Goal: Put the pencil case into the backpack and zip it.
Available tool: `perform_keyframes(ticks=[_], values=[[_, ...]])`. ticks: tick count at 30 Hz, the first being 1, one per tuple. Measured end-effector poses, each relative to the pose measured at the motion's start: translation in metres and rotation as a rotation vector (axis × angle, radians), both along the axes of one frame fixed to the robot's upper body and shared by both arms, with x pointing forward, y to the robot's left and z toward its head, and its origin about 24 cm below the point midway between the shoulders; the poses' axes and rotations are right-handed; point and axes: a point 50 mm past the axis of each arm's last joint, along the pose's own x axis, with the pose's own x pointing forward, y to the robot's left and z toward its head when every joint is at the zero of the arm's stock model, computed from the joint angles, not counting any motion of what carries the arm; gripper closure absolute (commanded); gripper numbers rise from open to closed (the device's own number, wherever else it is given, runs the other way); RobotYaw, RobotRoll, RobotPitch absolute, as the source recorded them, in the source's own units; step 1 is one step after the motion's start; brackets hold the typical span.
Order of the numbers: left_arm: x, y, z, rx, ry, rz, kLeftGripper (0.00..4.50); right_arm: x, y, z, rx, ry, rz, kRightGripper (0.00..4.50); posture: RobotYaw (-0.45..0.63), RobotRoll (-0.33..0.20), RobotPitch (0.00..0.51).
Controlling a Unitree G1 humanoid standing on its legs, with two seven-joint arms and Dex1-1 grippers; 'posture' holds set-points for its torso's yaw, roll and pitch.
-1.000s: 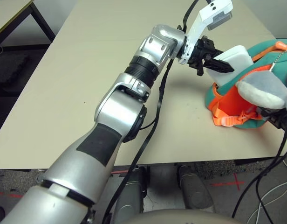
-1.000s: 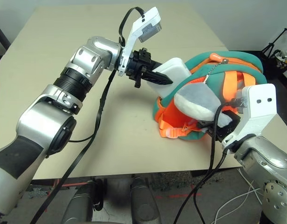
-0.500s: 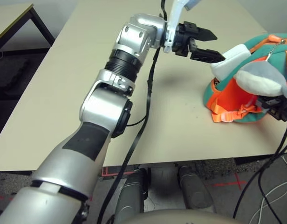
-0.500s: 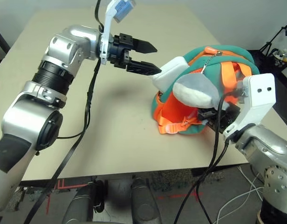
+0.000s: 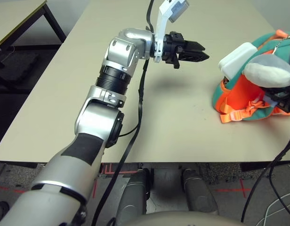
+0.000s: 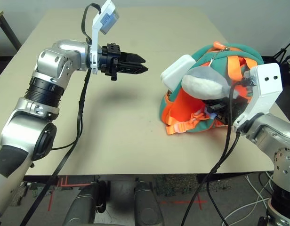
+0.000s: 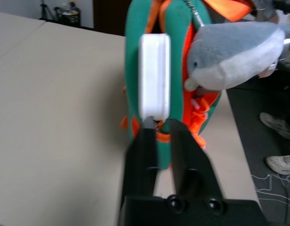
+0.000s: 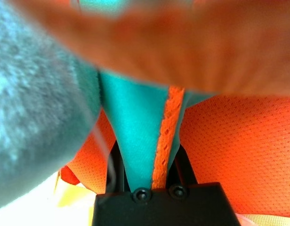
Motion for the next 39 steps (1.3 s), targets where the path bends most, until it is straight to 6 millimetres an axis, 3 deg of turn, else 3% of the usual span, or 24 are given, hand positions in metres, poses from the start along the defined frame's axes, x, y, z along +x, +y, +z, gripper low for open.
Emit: perform_keyframes(ticks=[6,19,27,39], values=[[0.000,-0.022,0.000,-0.019,0.004,-0.025,4.50,-0.005,0.001,-0.003,-0.001,0.004,-0.001,4.38,-0.10,0.000,0.184],[0.002,-0.049,-0.019,-0.029,0.047,-0.064,4.50,-0.015,0.002,-0.006,0.009,-0.001,-0.018,4.38,-0.14,0.000,0.195],[-0.009,-0.084,-0.036,-0.018,0.080,-0.109,4.50,-0.017,0.001,-0.007,0.013,-0.001,-0.027,4.38,-0.16,0.000,0.201],[-0.005,-0.092,-0.039,-0.013,0.018,-0.056,4.50,-0.017,0.006,-0.011,0.035,-0.009,-0.027,4.38,-0.17,0.000,0.185]])
